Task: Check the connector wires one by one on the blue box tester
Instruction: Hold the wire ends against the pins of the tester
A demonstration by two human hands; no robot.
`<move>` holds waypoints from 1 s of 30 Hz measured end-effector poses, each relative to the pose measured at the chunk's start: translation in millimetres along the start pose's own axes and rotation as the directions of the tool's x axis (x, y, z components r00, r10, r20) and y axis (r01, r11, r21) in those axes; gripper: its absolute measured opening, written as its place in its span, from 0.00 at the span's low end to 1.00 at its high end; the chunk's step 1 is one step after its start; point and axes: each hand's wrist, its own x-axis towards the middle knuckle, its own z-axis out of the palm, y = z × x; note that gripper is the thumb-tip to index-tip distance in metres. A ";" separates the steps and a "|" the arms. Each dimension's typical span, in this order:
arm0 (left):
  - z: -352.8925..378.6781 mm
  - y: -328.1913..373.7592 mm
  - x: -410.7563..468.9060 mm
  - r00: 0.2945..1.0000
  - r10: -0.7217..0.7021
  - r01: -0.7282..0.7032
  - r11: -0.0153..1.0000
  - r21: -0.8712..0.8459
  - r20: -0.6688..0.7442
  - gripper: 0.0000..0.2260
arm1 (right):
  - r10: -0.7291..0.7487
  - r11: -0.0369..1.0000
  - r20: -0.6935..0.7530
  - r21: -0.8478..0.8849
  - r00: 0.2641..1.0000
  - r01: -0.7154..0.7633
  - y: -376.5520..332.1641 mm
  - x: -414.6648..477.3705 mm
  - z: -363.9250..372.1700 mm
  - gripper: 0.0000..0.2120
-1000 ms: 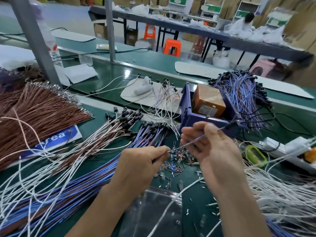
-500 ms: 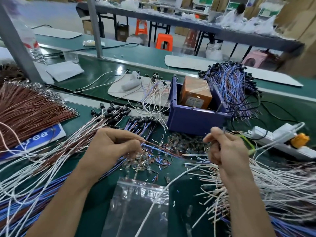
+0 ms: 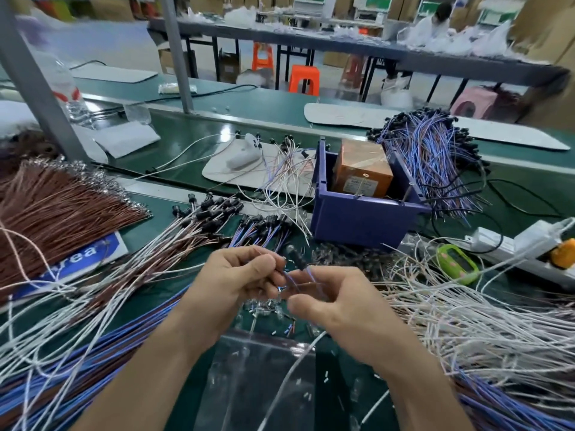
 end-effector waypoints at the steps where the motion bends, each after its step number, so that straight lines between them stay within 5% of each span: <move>1: 0.7 -0.1 -0.1 1.000 0.001 -0.001 1.000 -0.001 0.005 0.07 | -0.032 0.999 -0.019 -0.017 0.999 0.032 -0.7 1.0 5.0 0.07; 14: -20.2 7.3 8.0 0.940 0.073 -0.097 0.994 -0.056 -0.335 0.06 | 0.081 0.912 -0.208 0.409 0.975 0.011 5.0 2.2 -9.4 0.12; 21: 17.9 -7.4 0.7 0.983 0.118 -0.098 0.985 0.144 -0.142 0.09 | 0.109 0.836 -0.141 0.549 0.984 -0.014 6.5 6.0 -2.4 0.11; 25: 34.7 -10.8 2.3 0.983 0.121 -0.121 0.993 0.007 -0.136 0.10 | 0.127 0.844 -0.094 0.533 0.987 -0.058 6.8 7.9 5.0 0.15; 30: 20.5 -3.4 8.5 0.948 0.123 -0.168 0.976 -0.137 -0.292 0.12 | 0.151 0.847 -0.071 0.523 0.986 -0.092 5.4 7.6 6.9 0.14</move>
